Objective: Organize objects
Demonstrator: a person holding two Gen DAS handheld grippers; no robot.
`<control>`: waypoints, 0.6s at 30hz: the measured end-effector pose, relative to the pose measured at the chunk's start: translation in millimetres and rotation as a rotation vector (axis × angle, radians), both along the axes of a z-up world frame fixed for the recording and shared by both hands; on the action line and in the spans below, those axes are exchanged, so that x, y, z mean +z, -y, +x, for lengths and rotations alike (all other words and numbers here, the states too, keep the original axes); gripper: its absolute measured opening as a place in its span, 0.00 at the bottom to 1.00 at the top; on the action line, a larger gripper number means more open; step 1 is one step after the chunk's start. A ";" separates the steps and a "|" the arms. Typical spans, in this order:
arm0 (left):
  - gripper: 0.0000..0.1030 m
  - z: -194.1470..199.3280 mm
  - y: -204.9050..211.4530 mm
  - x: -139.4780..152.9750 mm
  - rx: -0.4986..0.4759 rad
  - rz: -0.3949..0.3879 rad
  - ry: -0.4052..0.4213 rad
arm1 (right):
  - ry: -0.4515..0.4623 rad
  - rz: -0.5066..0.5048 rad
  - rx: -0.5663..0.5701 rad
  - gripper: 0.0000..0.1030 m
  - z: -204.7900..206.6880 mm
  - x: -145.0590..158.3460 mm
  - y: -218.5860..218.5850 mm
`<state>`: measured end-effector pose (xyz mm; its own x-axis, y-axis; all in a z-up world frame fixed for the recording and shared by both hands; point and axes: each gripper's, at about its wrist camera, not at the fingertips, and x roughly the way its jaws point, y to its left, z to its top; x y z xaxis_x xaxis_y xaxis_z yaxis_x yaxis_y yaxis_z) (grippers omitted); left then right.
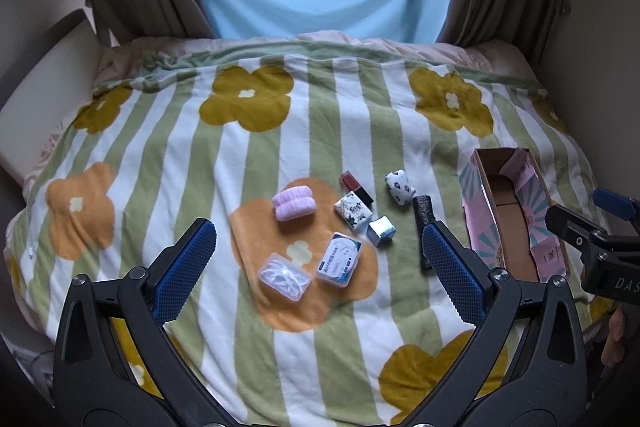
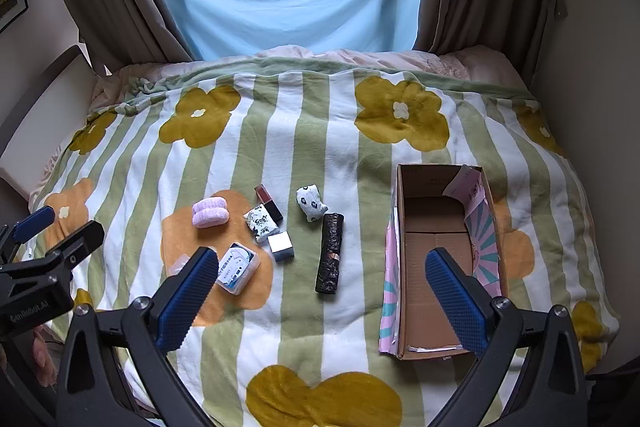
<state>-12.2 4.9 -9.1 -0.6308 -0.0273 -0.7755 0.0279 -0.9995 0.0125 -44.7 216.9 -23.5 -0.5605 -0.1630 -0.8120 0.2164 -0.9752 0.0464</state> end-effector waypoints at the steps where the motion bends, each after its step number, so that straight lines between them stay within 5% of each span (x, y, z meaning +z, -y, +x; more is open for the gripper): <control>1: 0.99 0.3 -1.5 -0.9 -0.004 -0.004 0.000 | 0.000 0.000 0.000 0.99 -0.1 0.1 0.0; 18: 0.99 -1.5 -5.3 -3.3 0.009 -0.004 0.010 | -0.010 0.010 0.007 0.99 -2.3 2.1 5.1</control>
<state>-13.7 10.2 -12.4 -0.6223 -0.0358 -0.7819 0.0364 -0.9992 0.0168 -46.9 211.8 -21.4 -0.5675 -0.1585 -0.8080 0.2235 -0.9741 0.0341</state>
